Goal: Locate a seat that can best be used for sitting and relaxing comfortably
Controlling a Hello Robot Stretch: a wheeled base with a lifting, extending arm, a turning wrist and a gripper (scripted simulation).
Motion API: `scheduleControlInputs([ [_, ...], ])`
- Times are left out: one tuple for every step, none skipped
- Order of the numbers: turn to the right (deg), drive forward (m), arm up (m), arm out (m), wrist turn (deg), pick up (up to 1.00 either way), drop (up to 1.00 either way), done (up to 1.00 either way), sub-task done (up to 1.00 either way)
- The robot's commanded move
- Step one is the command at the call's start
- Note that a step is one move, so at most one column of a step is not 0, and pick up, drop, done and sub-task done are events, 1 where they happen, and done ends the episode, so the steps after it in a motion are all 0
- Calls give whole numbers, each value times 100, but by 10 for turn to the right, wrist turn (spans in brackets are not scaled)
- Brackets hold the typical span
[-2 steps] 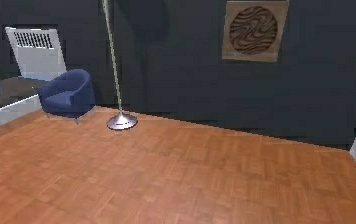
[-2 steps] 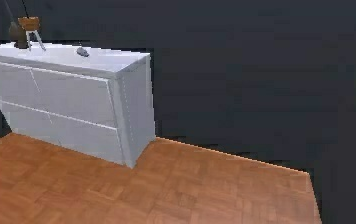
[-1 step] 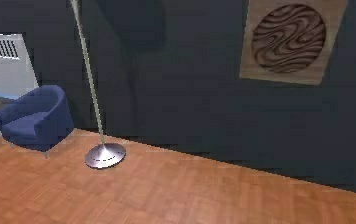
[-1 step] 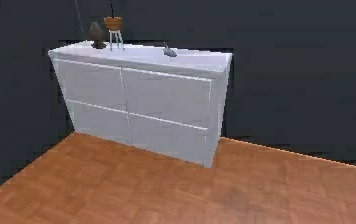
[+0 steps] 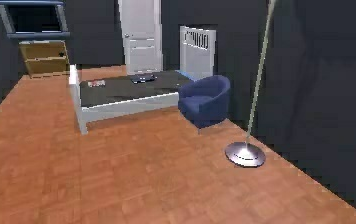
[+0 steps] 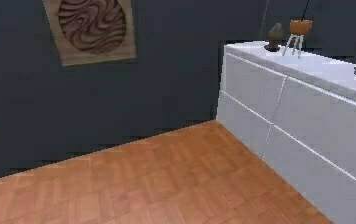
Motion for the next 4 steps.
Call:
scheduleControlInputs([
  [-390, 0, 0, 0, 0, 0, 0, 0, 0],
  [0, 100, 0, 0, 0, 0, 0, 0, 0],
  [-30, 0, 0, 0, 0, 0, 0, 0, 0],
  [-60, 0, 0, 0, 0, 0, 0, 0, 0],
])
